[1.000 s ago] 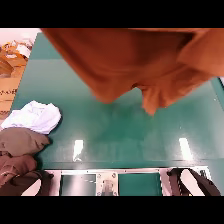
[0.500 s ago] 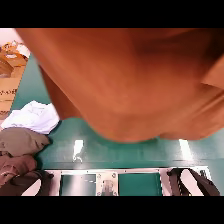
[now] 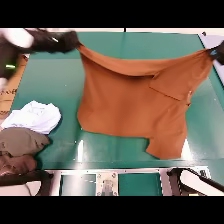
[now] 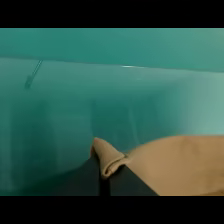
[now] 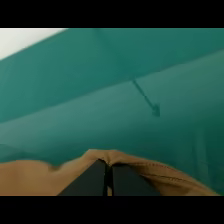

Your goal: Fold the shirts.

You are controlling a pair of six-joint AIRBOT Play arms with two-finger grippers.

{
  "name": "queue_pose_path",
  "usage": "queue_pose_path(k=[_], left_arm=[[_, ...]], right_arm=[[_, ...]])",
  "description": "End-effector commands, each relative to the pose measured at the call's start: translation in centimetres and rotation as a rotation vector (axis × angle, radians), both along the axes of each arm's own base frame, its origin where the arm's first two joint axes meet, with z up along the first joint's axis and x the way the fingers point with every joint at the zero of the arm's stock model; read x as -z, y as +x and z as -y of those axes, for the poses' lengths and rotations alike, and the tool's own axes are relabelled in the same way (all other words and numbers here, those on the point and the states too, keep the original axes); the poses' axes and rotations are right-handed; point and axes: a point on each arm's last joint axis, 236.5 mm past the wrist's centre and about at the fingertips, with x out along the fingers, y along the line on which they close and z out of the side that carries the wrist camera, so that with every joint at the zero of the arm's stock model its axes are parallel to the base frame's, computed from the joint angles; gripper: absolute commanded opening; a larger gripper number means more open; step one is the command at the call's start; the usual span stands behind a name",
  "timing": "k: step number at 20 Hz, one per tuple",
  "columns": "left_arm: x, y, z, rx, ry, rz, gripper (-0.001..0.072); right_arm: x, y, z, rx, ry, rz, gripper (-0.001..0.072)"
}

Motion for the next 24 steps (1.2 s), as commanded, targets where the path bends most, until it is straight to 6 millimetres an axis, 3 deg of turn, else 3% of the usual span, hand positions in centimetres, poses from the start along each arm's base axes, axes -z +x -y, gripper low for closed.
queue_pose_path(k=[1, 3, 4, 5, 6, 7, 8, 10, 11, 12, 13, 15, 19, 20, 21, 22, 24], left_arm=[[8.6, 5.4, 2.1, -0.076, -0.024, 0.002, 0.0026], [11.7, 6.2, 2.1, -0.091, -0.012, -0.026, 0.0026], [13.4, 6.0, 2.2, -0.080, -0.002, -0.064, 0.0027], [14.5, 5.4, 2.3, -0.056, 0.016, -0.104, 0.0102], [15.3, 4.7, 2.1, -0.018, 0.051, -0.130, 0.0457], [15.6, 3.9, 1.6, 0.017, 0.076, -0.163, 0.0720], [15.8, 2.9, 0.4, 0.038, 0.090, -0.214, 0.0701], [15.2, 1.0, -2.8, 0.062, 0.097, -0.317, 0.0700], [14.7, 0.0, -4.5, 0.071, 0.096, -0.367, 0.0546], [14.4, -0.9, -5.9, 0.079, 0.097, -0.405, 0.0231], [14.2, -1.5, -7.2, 0.084, 0.101, -0.426, 0.0024], [13.9, -2.9, -9.0, 0.094, 0.102, -0.479, 0.0025], [14.8, -6.9, -9.8, 0.151, 0.200, -0.583, 0.0024], [15.0, -8.1, -9.7, 0.155, 0.203, -0.594, 0.0024], [15.6, -9.9, -9.5, 0.164, 0.208, -0.603, 0.0024], [16.3, -12.1, -9.5, 0.166, 0.207, -0.628, 0.0024], [18.3, -16.9, -9.7, 0.151, 0.198, -0.680, 0.0025]], right_arm=[[8.7, 4.2, 1.6, 0.031, 0.039, -0.111, 0.0017], [12.4, 5.3, 2.1, 0.032, 0.065, -0.175, 0.0035], [14.1, 5.4, 2.2, 0.031, 0.080, -0.209, 0.0196], [15.4, 5.2, 2.1, 0.022, 0.094, -0.241, 0.0334], [16.2, 4.5, 2.3, 0.012, 0.102, -0.273, 0.0368], [16.4, 3.6, 2.9, 0.004, 0.108, -0.302, 0.0365], [16.4, 2.4, 3.9, 0.003, 0.122, -0.329, 0.0328], [15.8, -0.3, 6.4, 0.030, 0.172, -0.370, 0.0059], [15.5, -1.6, 7.3, 0.040, 0.198, -0.390, 0.0018], [15.2, -3.0, 8.0, 0.054, 0.229, -0.410, 0.0017], [14.8, -4.2, 8.4, 0.059, 0.245, -0.423, 0.0017], [14.7, -7.0, 8.7, 0.091, 0.253, -0.459, 0.0017], [17.5, -16.0, 11.4, 0.303, 0.177, -0.654, 0.0018], [18.3, -18.3, 11.8, 0.359, 0.183, -0.695, 0.0065], [19.1, -19.9, 11.9, 0.402, 0.208, -0.722, 0.0207], [20.0, -21.3, 11.7, 0.433, 0.244, -0.745, 0.0303], [22.2, -23.6, 11.1, 0.465, 0.313, -0.800, 0.0313]])
